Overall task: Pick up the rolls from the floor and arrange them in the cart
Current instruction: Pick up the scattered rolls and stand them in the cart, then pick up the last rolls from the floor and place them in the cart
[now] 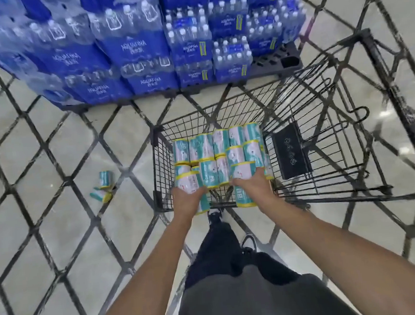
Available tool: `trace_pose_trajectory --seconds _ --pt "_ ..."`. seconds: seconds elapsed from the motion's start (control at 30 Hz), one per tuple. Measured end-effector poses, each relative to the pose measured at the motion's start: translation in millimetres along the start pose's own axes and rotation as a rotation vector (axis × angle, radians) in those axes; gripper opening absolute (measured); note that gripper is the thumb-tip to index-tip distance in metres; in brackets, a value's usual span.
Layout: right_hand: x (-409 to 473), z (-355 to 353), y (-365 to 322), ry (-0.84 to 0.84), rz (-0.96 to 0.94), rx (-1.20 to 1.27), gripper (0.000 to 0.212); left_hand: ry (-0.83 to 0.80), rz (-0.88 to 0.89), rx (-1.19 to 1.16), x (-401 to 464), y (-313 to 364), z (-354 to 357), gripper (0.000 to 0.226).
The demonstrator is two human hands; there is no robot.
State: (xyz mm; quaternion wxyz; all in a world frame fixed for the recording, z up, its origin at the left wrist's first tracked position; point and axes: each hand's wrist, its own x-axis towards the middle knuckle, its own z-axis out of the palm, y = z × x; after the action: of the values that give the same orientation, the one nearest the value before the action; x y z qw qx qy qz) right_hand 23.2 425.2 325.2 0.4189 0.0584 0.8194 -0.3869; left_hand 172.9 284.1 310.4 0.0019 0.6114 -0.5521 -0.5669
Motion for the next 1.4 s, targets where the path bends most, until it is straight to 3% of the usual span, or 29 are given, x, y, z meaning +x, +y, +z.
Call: trace_pose_trajectory --seconds 0.13,0.37,0.43,0.6,0.83,0.97,1.2,1.4 --pt "43 36 -16 0.037 0.044 -0.030 0.105 0.028 -0.054 0.099 56 12 16 0.074" --pt "127 120 -14 0.164 0.148 -0.153 0.097 0.059 -0.163 0.289 169 -7 56 0.110" --pt "149 136 -9 0.204 0.149 -0.189 0.092 0.051 -0.187 0.311 192 -18 66 0.108" --pt "180 166 -1 0.188 0.165 -0.347 0.112 0.053 -0.216 0.420 223 -34 77 0.108" --pt "193 172 -15 0.217 0.206 -0.349 0.106 0.097 -0.187 0.400 230 -41 77 0.081" --pt "180 168 -17 0.255 0.155 -0.301 0.101 0.126 -0.127 0.368 222 -37 73 0.068" --pt "146 149 -19 0.275 -0.039 -0.422 0.078 0.060 -0.003 0.437 201 -24 52 0.069" --pt "92 122 -35 0.183 -0.320 -0.660 0.054 -0.038 0.182 0.689 152 -8 19 0.065"
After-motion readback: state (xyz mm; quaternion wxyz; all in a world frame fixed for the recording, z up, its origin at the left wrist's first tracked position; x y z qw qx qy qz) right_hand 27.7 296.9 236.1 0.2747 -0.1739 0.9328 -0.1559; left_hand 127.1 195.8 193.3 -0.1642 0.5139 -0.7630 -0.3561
